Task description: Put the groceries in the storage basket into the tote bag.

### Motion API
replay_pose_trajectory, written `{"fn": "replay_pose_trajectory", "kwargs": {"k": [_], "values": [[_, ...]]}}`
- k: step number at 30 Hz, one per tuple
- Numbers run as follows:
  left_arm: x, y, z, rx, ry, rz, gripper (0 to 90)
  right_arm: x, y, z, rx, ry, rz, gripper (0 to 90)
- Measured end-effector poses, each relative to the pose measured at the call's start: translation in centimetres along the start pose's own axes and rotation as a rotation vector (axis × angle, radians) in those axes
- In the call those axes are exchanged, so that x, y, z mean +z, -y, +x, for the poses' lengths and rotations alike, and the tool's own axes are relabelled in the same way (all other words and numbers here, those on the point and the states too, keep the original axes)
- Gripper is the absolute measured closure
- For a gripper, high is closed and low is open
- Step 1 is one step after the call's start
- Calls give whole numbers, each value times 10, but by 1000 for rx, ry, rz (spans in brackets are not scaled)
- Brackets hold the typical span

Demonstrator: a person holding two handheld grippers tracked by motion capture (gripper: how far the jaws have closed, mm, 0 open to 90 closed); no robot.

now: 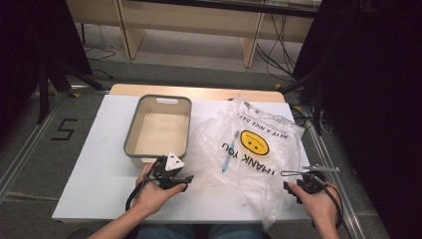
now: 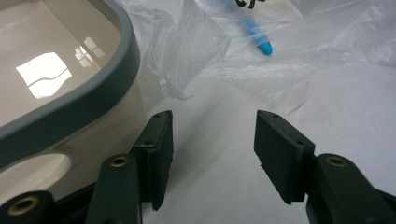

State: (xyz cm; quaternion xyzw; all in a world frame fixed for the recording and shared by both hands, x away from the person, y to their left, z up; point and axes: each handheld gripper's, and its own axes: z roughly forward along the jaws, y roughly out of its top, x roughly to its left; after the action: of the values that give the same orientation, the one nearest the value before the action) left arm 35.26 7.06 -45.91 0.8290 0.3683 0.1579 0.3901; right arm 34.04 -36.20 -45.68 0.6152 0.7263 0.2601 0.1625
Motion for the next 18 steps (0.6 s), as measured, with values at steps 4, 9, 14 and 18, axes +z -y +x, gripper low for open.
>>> {"fn": "replay_pose_trajectory", "kwargs": {"k": [4, 9, 14, 18], "values": [[0, 0, 0, -1, 0, -2, 469, 2, 1, 0, 0, -4, 8, 434], [0, 0, -1, 1, 1, -1, 469, 1, 1, 0, 2, -6, 5, 441], [0, 0, -1, -2, -1, -2, 469, 2, 1, 0, 8, -10, 18, 464], [0, 0, -1, 4, -1, 2, 469, 2, 2, -1, 6, -9, 15, 503]]}}
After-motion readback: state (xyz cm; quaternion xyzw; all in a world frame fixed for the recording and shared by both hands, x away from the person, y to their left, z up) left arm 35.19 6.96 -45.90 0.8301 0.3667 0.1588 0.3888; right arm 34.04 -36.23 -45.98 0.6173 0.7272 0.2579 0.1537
